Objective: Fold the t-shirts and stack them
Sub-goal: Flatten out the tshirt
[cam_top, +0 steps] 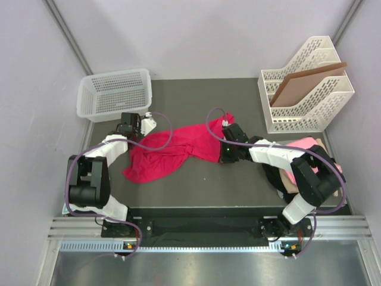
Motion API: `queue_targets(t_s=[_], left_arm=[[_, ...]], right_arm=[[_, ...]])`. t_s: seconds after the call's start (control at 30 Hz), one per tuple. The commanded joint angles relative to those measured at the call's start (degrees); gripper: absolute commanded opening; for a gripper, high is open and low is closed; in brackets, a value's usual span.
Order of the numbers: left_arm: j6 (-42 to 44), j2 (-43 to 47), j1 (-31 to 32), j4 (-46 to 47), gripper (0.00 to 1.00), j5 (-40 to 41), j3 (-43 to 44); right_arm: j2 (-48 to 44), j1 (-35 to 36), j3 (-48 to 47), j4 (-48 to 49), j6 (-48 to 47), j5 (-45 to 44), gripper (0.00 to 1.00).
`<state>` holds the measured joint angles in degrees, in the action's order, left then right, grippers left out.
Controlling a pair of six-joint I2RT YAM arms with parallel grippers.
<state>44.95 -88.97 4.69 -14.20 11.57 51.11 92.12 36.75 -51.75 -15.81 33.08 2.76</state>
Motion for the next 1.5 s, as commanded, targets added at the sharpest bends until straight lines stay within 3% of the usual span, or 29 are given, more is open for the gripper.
queue_targets(t_s=[0.0,0.23,0.43,0.57,0.6,0.7,0.73,0.87,1.07,1.47], left_arm=[[-0.13,2.83,-0.21,-0.39,0.00,-0.50,0.66],[-0.04,5.20,-0.21,-1.18,0.00,0.12,2.41],[-2.14,13.63,-0.29,-5.40,0.00,-2.16,11.36],[-3.38,18.91,-0.21,-9.97,0.00,-6.12,16.56],[-3.03,20.31,-0.21,-10.32,0.00,-6.65,16.13],[-1.97,21.64,-0.12,-9.36,0.00,-7.71,12.18],[-1.88,21.56,-0.12,-9.10,0.00,-7.18,10.34],[-1.88,20.15,-0.12,-9.36,0.00,-6.74,7.69],[-2.23,19.62,-0.12,-9.80,0.00,-7.62,6.54],[-1.00,21.12,-0.12,-9.54,0.00,-7.97,3.91]], right_arm=[[-1.93,0.60,0.50,1.23,0.05,-0.48,0.00],[-11.06,0.78,-4.83,-4.04,-2.05,-4.42,0.00],[-24.25,1.83,-13.81,-11.07,-7.50,-11.55,0.00],[-31.20,1.83,-12.78,-13.10,-7.42,-12.09,0.00],[-31.03,1.74,-11.29,-12.75,-6.46,-10.60,0.00],[-27.44,1.83,-4.08,-9.43,-2.60,-3.58,0.23],[-26.65,2.09,0.37,-7.15,-1.28,-0.95,0.46],[-20.07,3.85,7.09,5.15,3.39,5.57,0.67],[-8.38,7.36,1.66,7.02,3.57,6.37,0.67],[2.27,7.81,-6.08,11.24,5.33,9.36,0.58]])
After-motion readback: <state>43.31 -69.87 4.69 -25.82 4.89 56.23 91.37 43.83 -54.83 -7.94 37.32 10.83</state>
